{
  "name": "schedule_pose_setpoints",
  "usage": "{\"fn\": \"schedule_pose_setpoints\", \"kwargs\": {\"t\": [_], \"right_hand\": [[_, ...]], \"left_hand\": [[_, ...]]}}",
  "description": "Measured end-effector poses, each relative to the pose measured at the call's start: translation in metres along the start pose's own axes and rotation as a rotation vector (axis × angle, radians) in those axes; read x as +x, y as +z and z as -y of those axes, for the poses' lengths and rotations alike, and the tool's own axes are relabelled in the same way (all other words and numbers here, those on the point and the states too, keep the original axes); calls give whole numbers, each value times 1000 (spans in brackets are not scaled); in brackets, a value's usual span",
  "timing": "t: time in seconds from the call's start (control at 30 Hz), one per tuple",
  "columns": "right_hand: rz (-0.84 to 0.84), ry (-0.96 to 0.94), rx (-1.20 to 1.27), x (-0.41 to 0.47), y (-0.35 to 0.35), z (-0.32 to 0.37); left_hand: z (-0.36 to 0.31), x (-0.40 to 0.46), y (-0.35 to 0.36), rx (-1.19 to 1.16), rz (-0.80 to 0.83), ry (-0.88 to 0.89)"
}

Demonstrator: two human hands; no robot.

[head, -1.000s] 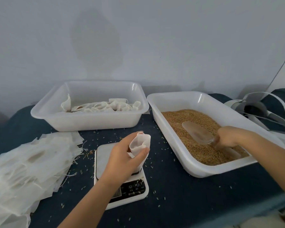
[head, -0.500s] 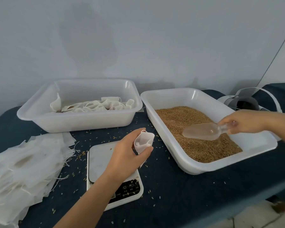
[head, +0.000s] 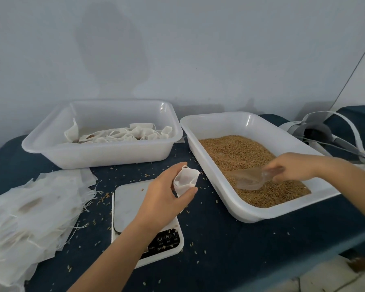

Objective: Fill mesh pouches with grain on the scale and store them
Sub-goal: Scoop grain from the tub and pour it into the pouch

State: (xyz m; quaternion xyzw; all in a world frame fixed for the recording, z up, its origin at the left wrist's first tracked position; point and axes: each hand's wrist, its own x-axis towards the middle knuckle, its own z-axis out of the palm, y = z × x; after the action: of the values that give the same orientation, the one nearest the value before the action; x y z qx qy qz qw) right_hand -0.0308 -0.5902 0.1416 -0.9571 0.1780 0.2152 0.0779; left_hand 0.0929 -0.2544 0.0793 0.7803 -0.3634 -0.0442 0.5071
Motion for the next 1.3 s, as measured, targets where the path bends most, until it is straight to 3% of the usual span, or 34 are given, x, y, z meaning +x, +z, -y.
{"fn": "schedule_pose_setpoints", "kwargs": {"t": [0.4,0.73,1.07,1.3], "right_hand": [[-37,-61,374,-12,2,-20],[-11,-103,403,-14,1,-24],[63,-21,-87,-6,-17,-11],[97,-132,16,9,-3,8]], "left_hand": [[2,1,-2,-4,2,-11],[3,2,0,-7,14,-6],[4,-2,-2,17,6,-16],[5,-4,-7,20,1,-35]]}}
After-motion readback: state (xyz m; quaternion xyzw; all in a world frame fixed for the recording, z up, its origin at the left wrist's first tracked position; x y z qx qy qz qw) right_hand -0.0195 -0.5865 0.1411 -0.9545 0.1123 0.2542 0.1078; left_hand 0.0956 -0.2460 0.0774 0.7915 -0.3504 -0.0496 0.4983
